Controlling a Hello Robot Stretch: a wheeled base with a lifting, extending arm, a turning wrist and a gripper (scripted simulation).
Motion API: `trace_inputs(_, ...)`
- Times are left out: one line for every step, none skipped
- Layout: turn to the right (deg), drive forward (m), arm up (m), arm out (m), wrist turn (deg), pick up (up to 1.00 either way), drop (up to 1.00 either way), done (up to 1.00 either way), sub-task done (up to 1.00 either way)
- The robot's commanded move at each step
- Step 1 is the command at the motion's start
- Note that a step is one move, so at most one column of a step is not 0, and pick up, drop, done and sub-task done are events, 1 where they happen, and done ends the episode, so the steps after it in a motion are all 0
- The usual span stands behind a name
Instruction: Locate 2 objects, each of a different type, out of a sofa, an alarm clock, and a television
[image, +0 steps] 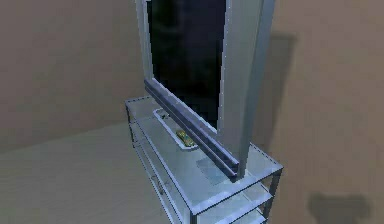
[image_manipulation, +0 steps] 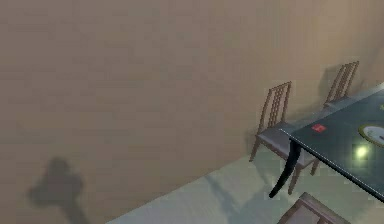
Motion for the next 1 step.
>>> trace_inputs(0.0,0.00,0.00,0.00,0.0,0.00,0.00,1.00,0.00)
